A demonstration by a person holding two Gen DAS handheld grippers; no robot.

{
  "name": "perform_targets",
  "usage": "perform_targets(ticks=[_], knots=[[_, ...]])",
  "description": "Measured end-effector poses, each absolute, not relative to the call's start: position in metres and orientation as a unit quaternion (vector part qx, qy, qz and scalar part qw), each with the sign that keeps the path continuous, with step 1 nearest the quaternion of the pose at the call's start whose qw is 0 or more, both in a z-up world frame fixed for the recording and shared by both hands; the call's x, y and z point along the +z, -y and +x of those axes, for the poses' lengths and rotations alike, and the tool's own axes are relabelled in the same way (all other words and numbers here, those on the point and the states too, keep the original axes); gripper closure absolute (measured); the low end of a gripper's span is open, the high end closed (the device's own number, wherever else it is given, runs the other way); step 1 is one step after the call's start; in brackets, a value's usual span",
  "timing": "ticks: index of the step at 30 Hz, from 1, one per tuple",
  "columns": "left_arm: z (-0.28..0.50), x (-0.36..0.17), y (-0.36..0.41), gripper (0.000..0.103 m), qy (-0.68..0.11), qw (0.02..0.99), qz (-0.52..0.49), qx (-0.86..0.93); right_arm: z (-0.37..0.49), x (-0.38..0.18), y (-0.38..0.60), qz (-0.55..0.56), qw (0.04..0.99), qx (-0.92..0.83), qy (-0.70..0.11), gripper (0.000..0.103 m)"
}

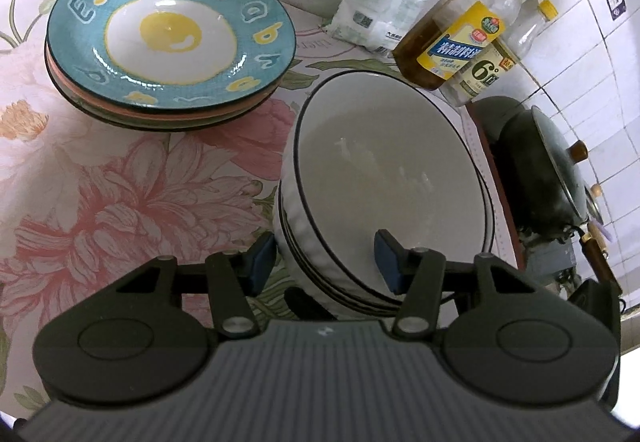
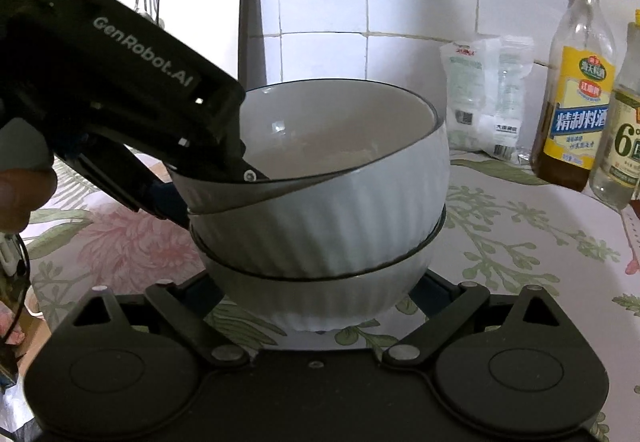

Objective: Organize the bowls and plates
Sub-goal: 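Carry the bowl stack with both grippers over the blue egg plate stack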

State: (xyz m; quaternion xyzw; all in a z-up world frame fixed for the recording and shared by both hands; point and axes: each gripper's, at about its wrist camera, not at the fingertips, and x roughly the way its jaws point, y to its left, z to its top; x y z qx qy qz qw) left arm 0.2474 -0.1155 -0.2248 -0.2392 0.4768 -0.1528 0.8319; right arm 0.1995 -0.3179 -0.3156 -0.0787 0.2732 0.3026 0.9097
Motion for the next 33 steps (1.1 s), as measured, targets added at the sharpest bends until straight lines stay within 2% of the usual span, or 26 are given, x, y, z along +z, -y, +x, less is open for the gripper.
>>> perform_targets(ticks=[9,22,33], knots=[[0.239,-0.197,0.113,0.051,-0.46,0.849,-0.21,-0.153,0.196,-0.294,0.312,-0.071,0.915,0.309,-0.251,0.004],[0.242,-0.143,0.064,0.051,-0.415,0.878,-0.21,-0.109,0.226,-0.244,0.268,-0.088,0.905,0.363,-0.202,0.004],[0.292,-0.161,0.027,0.051,-0.407,0.888,-0.206,-0.059,0.302,-0.254,0.224,-0.096,0.882,0.406,-0.22,0.004]])
